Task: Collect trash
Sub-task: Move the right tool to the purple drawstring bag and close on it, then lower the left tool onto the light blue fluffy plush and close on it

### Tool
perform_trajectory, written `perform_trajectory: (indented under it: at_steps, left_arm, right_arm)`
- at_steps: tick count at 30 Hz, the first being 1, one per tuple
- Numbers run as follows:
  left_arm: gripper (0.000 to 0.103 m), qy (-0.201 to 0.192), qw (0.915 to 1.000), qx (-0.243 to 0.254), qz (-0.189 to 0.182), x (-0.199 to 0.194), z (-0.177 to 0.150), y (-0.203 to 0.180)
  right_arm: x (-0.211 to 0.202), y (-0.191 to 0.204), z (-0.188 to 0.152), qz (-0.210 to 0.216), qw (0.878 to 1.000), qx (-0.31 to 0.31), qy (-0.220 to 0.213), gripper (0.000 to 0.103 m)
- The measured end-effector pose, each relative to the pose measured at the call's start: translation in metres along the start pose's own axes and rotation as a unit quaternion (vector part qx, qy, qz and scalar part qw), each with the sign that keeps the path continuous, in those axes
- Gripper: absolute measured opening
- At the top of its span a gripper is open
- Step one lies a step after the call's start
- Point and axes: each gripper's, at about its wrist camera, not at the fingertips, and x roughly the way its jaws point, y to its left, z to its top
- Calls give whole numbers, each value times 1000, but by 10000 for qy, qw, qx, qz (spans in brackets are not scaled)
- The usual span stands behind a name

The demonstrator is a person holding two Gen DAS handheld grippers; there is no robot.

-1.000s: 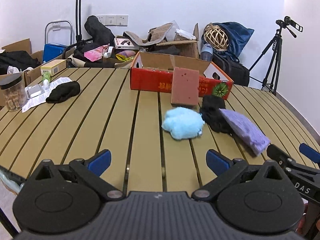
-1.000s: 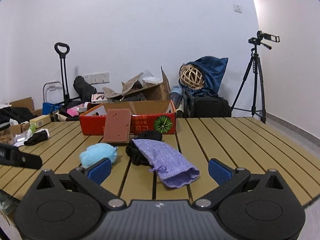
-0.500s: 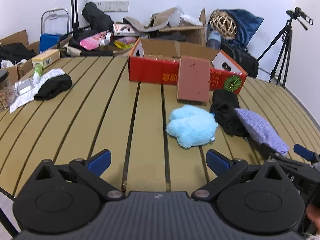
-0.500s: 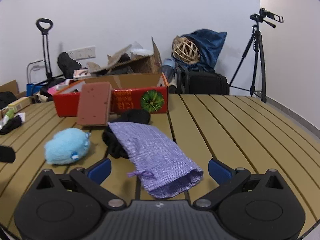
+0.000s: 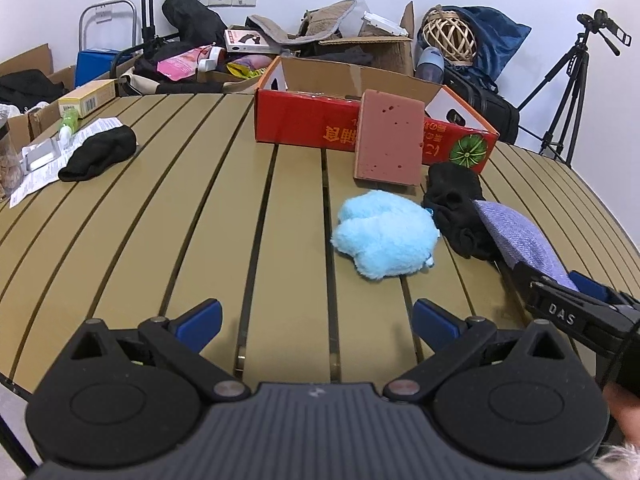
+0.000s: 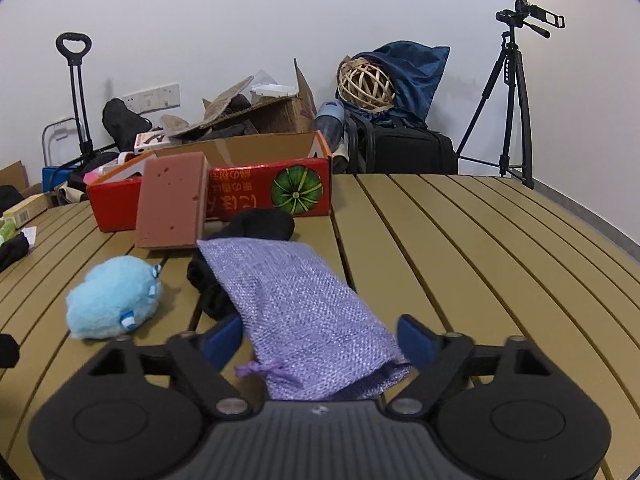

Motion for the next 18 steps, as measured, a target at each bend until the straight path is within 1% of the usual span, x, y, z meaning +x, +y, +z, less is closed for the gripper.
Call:
perform_trajectory:
  at_steps: [2,3,5,7,9,11,14,18]
  left_arm:
    - [103,-3,10000,8,12,-1,0,0]
    - [103,-7,10000,15,25,-1,-1,1]
    - [103,-16,10000,33,43,-2,-1,2]
    - [103,-29,10000,40,69,-4,-2,6]
    - [103,-36,9999,30,100,-5,-2,10]
    - [103,-44,9999,2,122,-6,-1,15]
    - [103,-51,9999,-55,144,-8,0,21]
    - [103,-53,9999,-63,140,-7,1,22]
  right_arm:
    - [0,0,0,22,10000,47,-6,63]
    - [0,0,0,35,10000,61,-19,59]
    - [0,1,0,63,9999,101,-35,36]
    - [0,3,-1,72,9999,90,-28,26]
    - [-1,6,-2,76,10000,26,-36,22]
    - [-2,8,-3,31,10000,-9,-93,14]
    - [-4,5,-3,38,9999,61,-150,11]
    - [-10,-1,-4,16,9995,180,-276,9]
